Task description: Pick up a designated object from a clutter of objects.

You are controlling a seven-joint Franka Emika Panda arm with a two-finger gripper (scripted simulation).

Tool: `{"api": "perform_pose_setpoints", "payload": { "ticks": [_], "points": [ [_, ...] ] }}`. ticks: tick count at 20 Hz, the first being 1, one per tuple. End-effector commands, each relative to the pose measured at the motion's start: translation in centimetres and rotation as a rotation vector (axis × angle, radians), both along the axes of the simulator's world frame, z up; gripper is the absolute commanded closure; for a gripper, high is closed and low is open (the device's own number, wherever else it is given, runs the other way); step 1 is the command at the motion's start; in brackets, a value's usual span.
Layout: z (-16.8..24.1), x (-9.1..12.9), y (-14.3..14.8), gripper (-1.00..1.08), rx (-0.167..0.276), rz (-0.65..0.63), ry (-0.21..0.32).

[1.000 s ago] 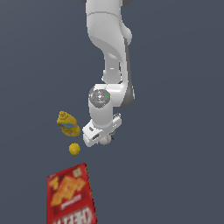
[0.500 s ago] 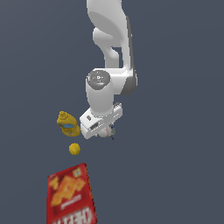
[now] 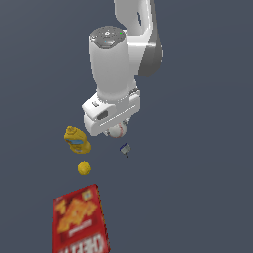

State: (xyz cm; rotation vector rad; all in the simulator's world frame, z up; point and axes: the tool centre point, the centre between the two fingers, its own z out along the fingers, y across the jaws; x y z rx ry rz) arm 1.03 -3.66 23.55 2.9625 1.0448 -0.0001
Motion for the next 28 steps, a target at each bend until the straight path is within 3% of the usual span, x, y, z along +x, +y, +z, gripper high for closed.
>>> {"api": "perform_pose_setpoints", "payload": {
  "ticks": [1,16,28],
  "points": [
    [2.9,-0.4,0.1,1.08,0.0,0.0,-0.001],
    [17.7,-2.2,0.2,1.08,0.0,0.0,0.0],
    [22.2,-2.3,0.2,1.08,0.0,0.0,0.0]
  ]
}}
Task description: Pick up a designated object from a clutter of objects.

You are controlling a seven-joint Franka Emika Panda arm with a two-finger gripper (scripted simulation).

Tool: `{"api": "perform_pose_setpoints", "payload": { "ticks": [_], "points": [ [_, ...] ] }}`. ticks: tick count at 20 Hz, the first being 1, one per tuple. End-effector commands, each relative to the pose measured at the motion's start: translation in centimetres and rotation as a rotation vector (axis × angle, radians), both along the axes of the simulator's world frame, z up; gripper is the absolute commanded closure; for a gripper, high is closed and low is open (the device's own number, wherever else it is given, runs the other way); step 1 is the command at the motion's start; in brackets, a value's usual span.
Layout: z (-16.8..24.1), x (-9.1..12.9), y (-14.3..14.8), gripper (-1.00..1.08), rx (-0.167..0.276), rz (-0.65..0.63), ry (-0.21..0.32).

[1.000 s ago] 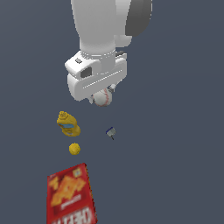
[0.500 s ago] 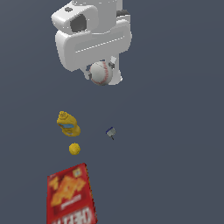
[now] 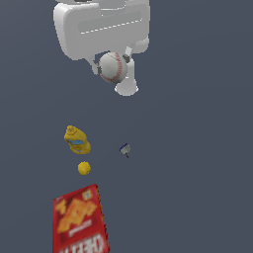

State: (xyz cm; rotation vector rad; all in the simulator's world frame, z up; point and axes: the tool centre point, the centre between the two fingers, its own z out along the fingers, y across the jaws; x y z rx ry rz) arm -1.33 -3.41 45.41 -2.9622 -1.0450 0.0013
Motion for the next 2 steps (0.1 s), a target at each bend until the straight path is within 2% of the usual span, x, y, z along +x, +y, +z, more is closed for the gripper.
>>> {"api": "perform_pose_setpoints", "payload": {
  "ticks": [1,2],
  "points": [
    [0.37,0.03,0.0,1.08,0.0,0.0,-0.001],
    [0.38,0.04,0.0,1.08,0.0,0.0,-0.001]
  ]
}}
